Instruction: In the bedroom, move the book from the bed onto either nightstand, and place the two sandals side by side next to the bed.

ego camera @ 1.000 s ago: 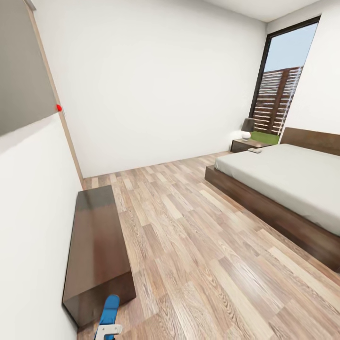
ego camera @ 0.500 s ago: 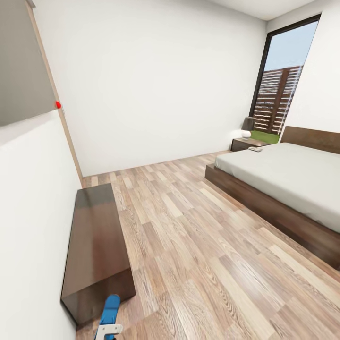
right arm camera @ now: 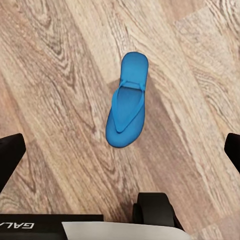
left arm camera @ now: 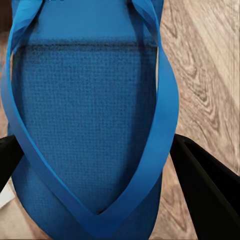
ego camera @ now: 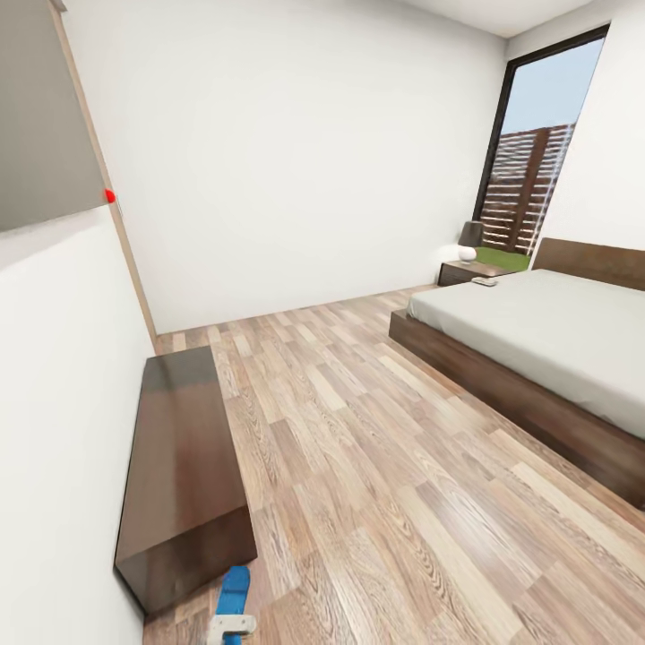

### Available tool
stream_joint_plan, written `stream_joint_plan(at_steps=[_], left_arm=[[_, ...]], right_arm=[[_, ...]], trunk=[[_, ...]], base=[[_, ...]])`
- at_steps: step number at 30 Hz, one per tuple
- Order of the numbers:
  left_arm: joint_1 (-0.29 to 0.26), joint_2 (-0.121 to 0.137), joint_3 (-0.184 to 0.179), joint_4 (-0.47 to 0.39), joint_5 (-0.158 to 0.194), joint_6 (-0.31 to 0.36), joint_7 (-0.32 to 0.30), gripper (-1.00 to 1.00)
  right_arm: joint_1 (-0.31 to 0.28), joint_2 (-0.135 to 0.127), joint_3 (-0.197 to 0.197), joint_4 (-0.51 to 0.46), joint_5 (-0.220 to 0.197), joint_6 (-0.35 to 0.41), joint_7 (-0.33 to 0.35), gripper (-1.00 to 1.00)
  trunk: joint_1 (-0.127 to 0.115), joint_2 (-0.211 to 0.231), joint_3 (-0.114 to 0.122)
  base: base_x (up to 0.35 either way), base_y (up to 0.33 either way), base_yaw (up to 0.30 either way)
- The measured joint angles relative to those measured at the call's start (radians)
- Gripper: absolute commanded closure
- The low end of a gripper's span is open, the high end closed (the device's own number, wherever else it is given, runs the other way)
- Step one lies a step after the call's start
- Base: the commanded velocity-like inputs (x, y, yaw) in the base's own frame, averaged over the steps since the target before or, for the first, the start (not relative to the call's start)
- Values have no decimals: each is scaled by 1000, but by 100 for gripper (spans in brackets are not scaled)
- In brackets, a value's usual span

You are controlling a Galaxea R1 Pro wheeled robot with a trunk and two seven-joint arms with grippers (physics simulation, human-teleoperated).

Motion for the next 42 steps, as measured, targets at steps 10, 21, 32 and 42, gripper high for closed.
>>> stream_joint_plan(at_steps=[10,21,32,42], left_arm=[[0,0,-7,-178,1,100,4,100],[1,1,-7,-184,2,97,6,100],[1,1,-7,-184,1,78,6,100],[2,1,-7,-183,1,73,5,100]], right_arm=[[0,0,0,0,0,0,0,-100],[0,0,0,0,1,0,0,-100],[0,0,1,21,2,-32,0,-100],[0,0,0,31,1,-39,1,-100]], trunk=[[0,0,0],[23,-42,-19],[65,-119,-53],[103,-189,-93]], base=[[0,0,0],[0,0,0],[0,0,0],[0,0,0]])
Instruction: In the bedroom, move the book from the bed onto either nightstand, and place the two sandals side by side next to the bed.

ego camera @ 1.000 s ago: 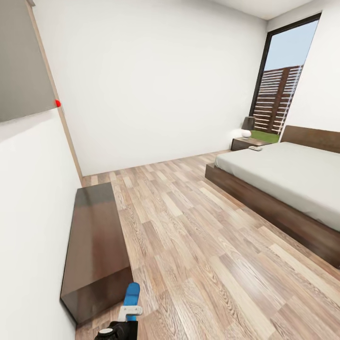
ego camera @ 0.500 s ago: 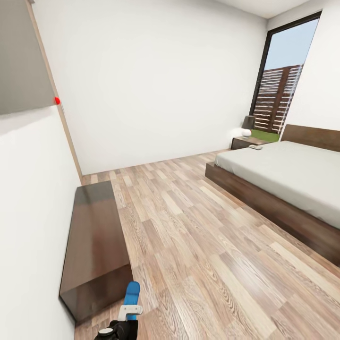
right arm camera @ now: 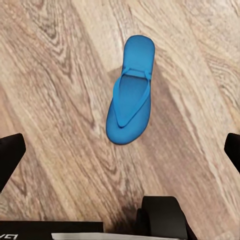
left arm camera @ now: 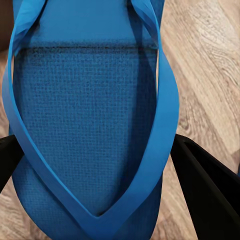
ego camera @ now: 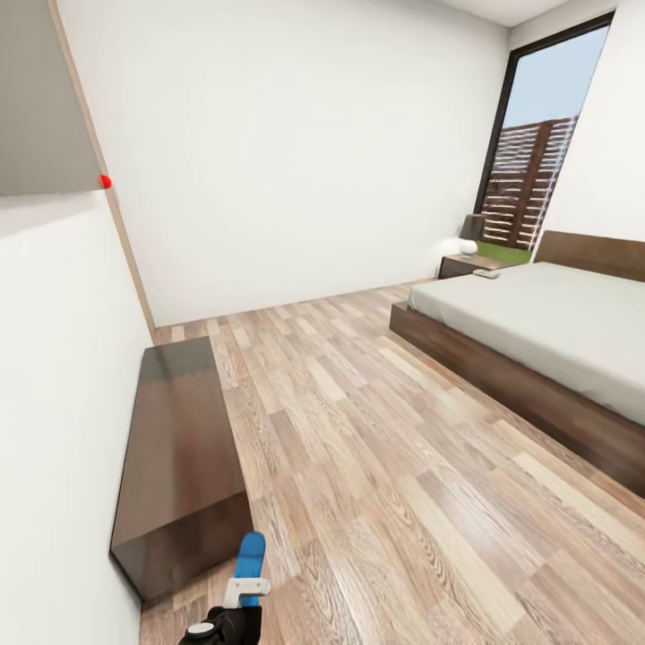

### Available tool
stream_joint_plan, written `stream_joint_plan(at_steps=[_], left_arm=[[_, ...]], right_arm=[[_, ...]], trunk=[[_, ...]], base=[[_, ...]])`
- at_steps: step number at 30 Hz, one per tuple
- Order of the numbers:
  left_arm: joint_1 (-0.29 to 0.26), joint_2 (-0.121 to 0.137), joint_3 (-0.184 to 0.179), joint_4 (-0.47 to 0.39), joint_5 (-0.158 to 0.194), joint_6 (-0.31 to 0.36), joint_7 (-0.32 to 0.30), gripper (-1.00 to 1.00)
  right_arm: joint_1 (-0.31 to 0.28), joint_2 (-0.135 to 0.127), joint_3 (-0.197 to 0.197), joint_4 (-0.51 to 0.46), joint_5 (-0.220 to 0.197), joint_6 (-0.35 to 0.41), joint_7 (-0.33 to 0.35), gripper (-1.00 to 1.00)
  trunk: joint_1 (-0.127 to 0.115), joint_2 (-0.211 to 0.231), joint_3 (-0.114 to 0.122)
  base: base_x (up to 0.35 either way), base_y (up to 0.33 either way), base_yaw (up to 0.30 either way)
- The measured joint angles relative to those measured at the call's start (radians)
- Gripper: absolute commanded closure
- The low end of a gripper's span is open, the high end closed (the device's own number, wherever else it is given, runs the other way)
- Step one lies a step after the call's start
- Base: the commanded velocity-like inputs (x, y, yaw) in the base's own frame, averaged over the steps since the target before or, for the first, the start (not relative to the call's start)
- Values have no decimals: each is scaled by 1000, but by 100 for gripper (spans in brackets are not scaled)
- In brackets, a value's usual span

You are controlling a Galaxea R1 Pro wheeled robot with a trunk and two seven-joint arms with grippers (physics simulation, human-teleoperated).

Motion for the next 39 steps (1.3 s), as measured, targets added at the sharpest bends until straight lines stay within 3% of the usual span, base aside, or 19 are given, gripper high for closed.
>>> stream_joint_plan(at_steps=[15,39], left_arm=[[0,0,0,-1,0,-2,0,100],[0,0,0,-2,0,-2,0,100]], right_arm=[[0,0,-1,1,-1,-1,0,-100],[0,0,-2,-1,-4,-1,-1,-100]], trunk=[[58,-105,-69],[150,-273,-145]], base=[[0,0,0],[0,0,0]])
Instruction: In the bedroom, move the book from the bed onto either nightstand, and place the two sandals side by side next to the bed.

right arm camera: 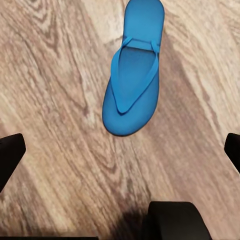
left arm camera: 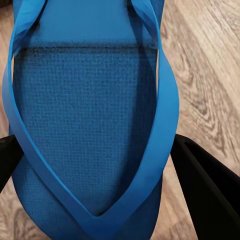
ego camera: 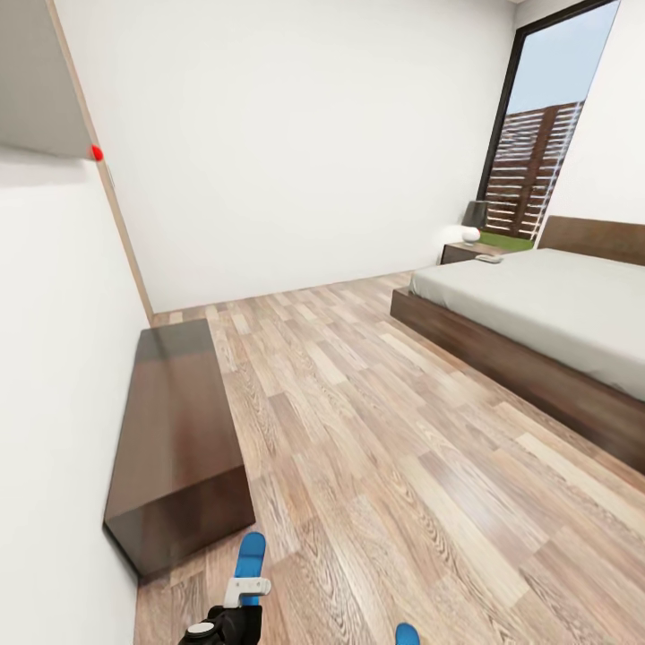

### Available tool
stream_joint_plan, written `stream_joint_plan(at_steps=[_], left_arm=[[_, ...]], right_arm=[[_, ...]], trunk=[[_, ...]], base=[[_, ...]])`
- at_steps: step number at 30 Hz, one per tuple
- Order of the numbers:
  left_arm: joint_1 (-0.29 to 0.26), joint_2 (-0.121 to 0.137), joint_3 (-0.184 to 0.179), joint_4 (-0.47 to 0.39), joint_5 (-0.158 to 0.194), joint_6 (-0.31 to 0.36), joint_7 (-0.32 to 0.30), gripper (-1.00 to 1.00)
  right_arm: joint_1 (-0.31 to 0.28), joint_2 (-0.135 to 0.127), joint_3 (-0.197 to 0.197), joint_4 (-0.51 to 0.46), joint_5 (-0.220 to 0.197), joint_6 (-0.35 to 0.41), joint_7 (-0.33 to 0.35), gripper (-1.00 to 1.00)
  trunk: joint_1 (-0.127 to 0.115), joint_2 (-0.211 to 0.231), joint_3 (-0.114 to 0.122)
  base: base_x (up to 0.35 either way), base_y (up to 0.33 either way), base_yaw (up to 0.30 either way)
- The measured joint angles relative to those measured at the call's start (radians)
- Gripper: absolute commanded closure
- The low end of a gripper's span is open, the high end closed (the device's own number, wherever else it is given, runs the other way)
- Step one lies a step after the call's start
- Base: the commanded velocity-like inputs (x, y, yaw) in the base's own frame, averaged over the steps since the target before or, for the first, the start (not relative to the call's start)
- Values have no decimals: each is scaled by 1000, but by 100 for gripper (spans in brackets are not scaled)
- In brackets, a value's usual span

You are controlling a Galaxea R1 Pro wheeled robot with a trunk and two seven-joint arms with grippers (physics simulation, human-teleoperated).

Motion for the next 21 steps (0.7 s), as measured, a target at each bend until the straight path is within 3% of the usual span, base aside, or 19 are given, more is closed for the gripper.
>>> stream_joint_plan(at_steps=[11,17,21], left_arm=[[0,0,0,0,0,0,0,100],[0,0,0,0,0,0,0,100],[0,0,0,-1,0,0,0,100]], right_arm=[[0,0,1,-8,0,-1,0,-100],[0,0,1,-7,0,-1,0,-100],[0,0,1,-6,0,-1,1,-100]], trunk=[[8,-14,-6],[31,-56,-25],[31,-56,-25]], base=[[0,0,0],[0,0,0],[0,0,0]])
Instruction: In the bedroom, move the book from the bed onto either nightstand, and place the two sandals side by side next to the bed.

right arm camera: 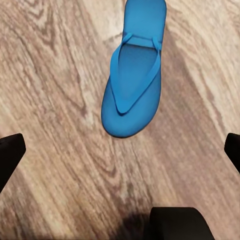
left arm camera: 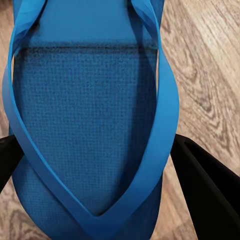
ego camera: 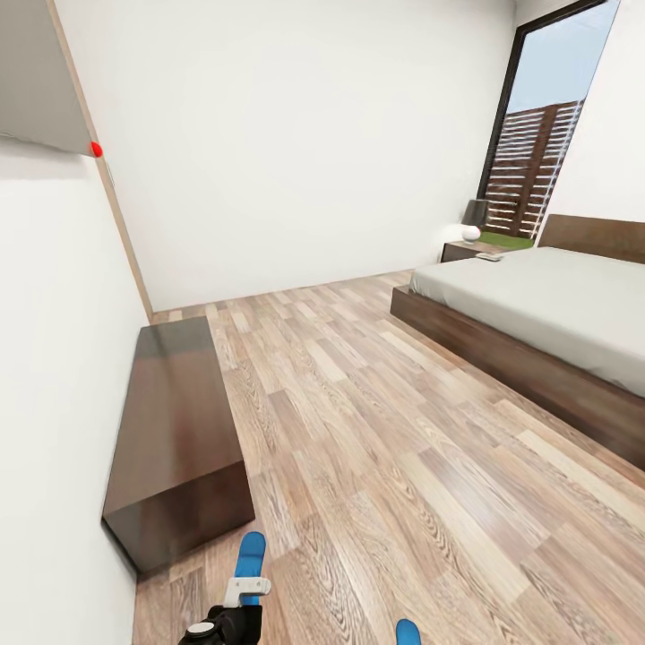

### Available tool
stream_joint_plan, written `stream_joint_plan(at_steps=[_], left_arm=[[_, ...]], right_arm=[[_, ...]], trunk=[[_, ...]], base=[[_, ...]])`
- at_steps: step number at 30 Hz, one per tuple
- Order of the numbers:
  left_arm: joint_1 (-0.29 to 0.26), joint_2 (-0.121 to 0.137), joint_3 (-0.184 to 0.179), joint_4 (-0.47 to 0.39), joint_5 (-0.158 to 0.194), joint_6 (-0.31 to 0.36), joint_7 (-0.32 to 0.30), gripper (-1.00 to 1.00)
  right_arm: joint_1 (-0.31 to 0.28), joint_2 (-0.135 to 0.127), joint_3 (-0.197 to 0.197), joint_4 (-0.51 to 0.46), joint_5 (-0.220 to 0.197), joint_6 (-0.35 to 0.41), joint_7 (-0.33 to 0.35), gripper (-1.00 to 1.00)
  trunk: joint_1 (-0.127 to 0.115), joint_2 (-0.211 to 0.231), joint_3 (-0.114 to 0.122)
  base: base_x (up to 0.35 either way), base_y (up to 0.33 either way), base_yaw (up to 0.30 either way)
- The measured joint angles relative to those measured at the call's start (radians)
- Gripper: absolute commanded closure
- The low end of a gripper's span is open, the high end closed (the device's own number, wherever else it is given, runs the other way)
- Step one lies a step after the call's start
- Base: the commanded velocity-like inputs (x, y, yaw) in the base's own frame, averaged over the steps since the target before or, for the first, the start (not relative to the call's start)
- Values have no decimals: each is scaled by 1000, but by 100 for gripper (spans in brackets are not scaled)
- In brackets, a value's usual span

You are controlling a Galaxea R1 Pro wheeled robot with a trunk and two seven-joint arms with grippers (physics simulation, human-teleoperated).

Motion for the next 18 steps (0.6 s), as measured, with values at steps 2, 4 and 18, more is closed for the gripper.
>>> stream_joint_plan(at_steps=[2,4,18], left_arm=[[0,0,0,-1,0,0,0,100],[0,0,0,-1,0,0,0,100],[0,0,0,-2,0,0,0,100]], right_arm=[[0,0,0,-3,1,0,0,-100],[0,0,0,-6,1,-1,-1,-100],[-36,-2,-5,-132,1,18,-14,-100]], trunk=[[0,0,0],[0,0,0],[0,0,0]], base=[[0,0,0],[0,0,0],[0,0,0]])
